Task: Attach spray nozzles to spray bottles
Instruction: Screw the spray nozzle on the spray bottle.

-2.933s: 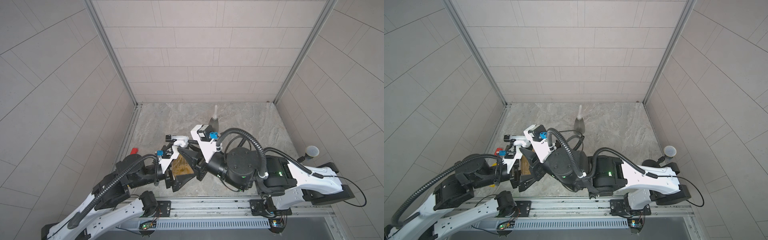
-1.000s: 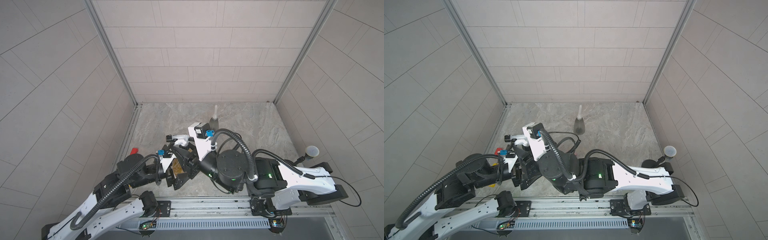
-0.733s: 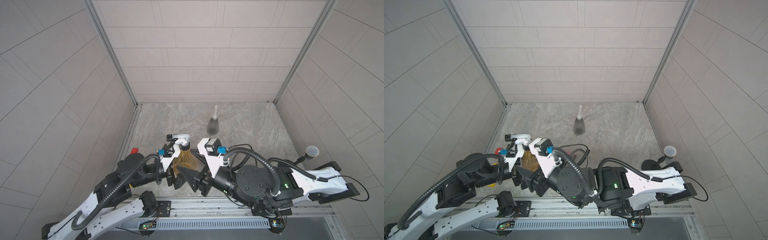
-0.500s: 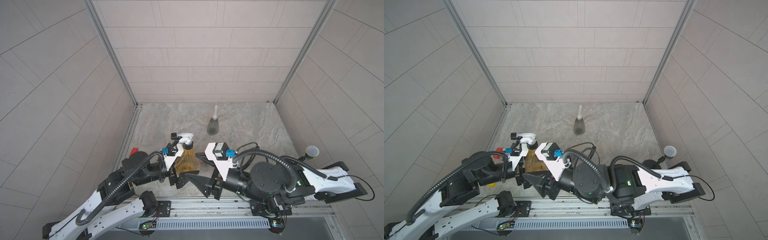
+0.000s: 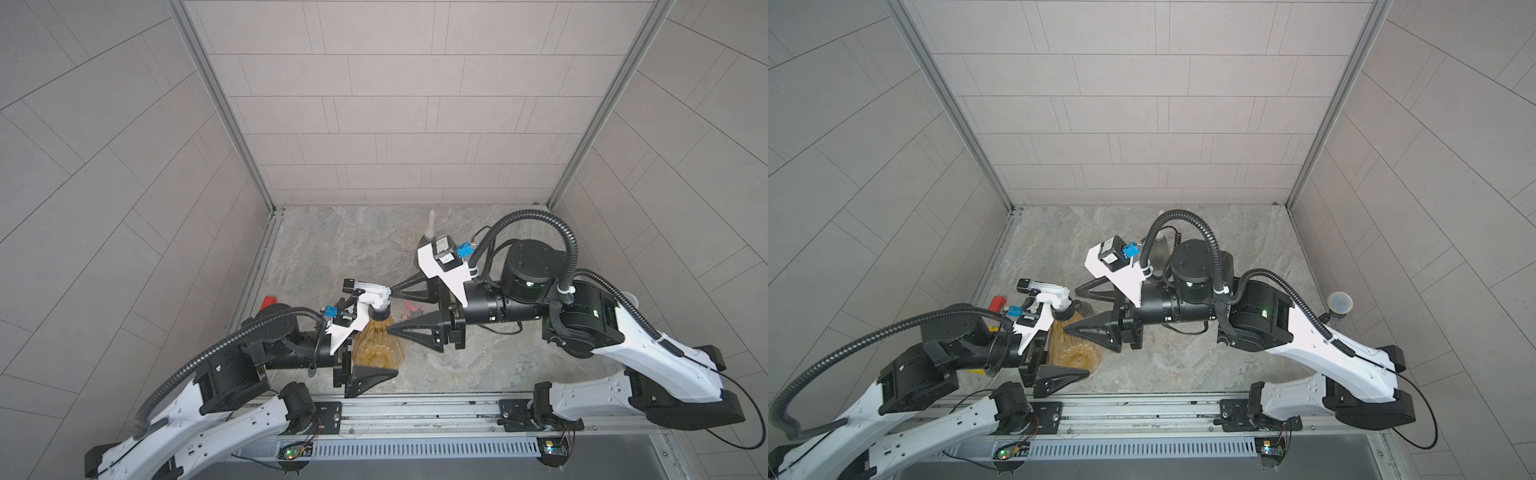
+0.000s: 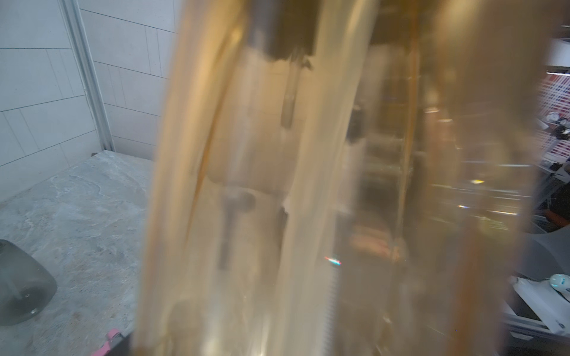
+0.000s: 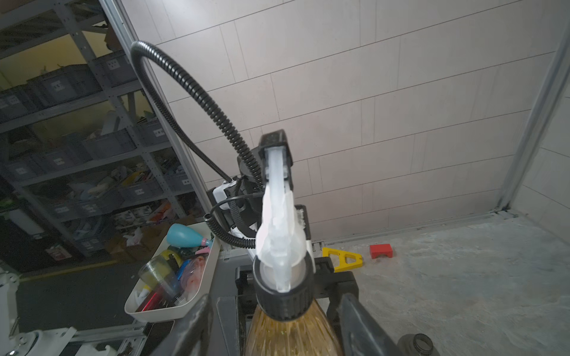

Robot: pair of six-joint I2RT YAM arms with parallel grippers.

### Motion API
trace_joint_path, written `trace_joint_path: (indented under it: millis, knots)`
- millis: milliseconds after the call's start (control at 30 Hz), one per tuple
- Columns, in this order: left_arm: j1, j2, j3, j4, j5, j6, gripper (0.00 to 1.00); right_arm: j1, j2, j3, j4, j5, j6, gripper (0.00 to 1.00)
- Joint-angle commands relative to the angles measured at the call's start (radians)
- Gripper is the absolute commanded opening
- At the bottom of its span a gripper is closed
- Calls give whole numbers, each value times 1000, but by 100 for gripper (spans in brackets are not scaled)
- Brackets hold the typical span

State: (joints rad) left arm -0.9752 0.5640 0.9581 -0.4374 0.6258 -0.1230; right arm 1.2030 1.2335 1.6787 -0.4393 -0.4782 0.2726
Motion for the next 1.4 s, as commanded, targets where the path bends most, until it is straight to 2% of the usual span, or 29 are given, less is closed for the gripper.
trace_joint_path:
  millis: [0,267,567,767,900,1100,1133,1233,1367]
  knots:
    - [4,-2,-1,49,55,-7,0,-3,6,27,-2,-73,-30,62]
    - [4,10,-2,45,65,-4,0,-5,18,33,41,-69,-9,57]
    - [4,11,2,37,37,0,0,-1,44,50,29,-53,14,39]
    - [3,10,10,29,-42,3,0,23,48,49,-2,18,8,28]
    - [3,4,18,12,-164,19,0,91,58,50,-49,195,19,23]
    - [3,-6,10,16,-374,35,0,315,109,26,-45,782,70,22]
    - [3,-2,11,17,-396,38,0,341,127,25,-24,847,93,22]
    - [3,11,8,18,-426,42,0,383,187,35,40,966,149,24]
    - [4,2,4,22,-399,33,0,383,207,86,25,990,124,33]
